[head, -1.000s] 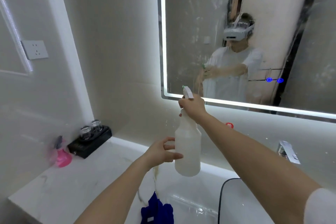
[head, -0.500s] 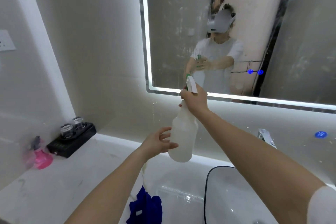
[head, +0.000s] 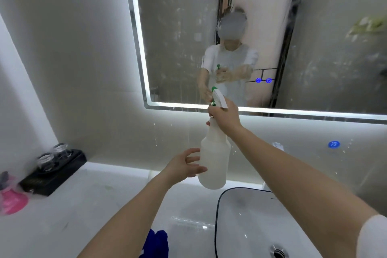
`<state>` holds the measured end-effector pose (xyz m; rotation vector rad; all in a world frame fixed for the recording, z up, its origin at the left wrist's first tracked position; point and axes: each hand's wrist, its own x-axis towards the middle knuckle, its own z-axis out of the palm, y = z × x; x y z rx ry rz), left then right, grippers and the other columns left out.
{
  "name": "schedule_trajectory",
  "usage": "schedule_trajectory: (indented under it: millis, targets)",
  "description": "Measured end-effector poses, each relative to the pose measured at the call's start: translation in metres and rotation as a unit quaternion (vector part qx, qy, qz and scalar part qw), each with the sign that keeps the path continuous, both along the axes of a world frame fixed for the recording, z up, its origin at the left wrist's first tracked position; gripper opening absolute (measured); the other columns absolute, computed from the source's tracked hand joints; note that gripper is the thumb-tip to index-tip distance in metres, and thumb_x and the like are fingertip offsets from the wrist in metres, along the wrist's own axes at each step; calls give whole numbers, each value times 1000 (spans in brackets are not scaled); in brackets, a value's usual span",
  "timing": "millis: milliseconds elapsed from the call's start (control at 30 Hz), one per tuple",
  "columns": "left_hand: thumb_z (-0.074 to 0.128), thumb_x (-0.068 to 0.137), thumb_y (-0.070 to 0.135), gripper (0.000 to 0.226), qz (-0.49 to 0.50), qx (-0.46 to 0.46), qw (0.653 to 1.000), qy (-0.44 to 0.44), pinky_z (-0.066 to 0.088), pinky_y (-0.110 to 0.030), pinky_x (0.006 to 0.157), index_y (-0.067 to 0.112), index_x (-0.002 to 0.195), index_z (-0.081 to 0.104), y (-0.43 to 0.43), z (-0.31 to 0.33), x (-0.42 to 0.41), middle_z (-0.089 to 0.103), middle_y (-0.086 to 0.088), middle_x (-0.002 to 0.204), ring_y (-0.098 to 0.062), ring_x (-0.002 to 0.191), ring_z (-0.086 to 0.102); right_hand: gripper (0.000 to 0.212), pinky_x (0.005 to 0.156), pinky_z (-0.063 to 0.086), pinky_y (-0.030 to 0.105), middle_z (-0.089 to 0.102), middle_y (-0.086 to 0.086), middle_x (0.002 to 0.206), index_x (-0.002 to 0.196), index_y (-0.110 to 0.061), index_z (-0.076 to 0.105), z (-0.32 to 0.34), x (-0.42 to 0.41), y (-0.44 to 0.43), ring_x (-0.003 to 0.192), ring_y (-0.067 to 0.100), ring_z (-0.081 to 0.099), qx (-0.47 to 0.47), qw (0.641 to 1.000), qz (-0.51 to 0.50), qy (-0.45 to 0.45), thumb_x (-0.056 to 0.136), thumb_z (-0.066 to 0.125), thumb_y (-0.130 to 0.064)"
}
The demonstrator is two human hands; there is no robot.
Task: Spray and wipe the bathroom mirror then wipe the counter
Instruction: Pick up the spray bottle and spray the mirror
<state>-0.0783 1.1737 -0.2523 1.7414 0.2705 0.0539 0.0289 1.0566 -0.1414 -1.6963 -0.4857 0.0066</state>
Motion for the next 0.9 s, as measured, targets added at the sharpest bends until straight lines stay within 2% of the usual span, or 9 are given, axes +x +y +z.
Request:
schedule_trajectory:
  millis: [100,167,267,400,467,533,633,767,900]
  targets:
    - [78,76,8,56,-21,5,1000,9,54,-25,79,29,121,52,-14,-2,15,67,5,112,-7,90,65,7,51,48,28,54,8,79,78,-9,53,-5,13,-19,54,29,63,-8,1000,-25,9,73,52,-4]
    - [78,76,9,57,-38,6,999,13,55,-25,79,30,122,52,-24,-2,25,66,4,115,-11,95,65,7,55,49,32,52,9,77,78,-2,51,-7,22,-33,50,27,63,-11,999,-43,16,72,52,-6]
    - [78,77,11,54,-62,7,998,12,54,-23,78,32,120,52,-43,0,40,66,8,113,-10,98,65,7,58,49,33,52,8,77,79,-2,54,-5,33,-55,48,26,63,-1,997,-66,31,72,53,-4]
    - [77,77,12,51,-82,10,997,9,53,-22,76,34,116,52,-72,1,62,65,4,117,-10,101,64,18,57,51,35,54,4,75,90,1,59,0,47,-86,47,28,61,21,995,-92,38,73,53,-1]
    - [77,78,11,50,-90,11,996,5,54,-25,78,33,116,52,-87,3,72,64,3,118,-12,102,63,10,56,53,36,53,3,73,81,-2,59,0,52,-103,43,24,57,34,993,-109,37,73,53,0]
    - [75,79,10,50,-102,16,995,-1,53,-27,82,32,118,52,-102,5,82,63,2,119,-14,103,63,10,52,51,30,50,4,69,66,-7,53,2,56,-122,44,23,54,41,990,-128,38,74,53,0]
    - [74,80,11,51,-123,20,992,-12,53,-28,83,29,122,51,-125,8,94,61,0,123,-14,104,63,17,44,44,23,49,5,69,60,-9,47,7,65,-150,47,27,57,41,987,-151,38,74,53,-1]
    - [75,80,12,49,-144,21,989,-19,54,-29,83,30,120,52,-159,9,106,61,-1,122,-17,106,63,8,41,42,19,52,8,76,69,-7,53,12,73,-185,57,29,58,36,986,-159,34,72,52,0]
    - [74,80,10,48,-170,13,985,-21,55,-27,79,29,119,53,-189,8,114,63,-2,122,-15,102,65,7,45,45,22,51,8,76,75,-8,54,12,76,-219,60,29,58,24,983,-182,29,75,49,-2]
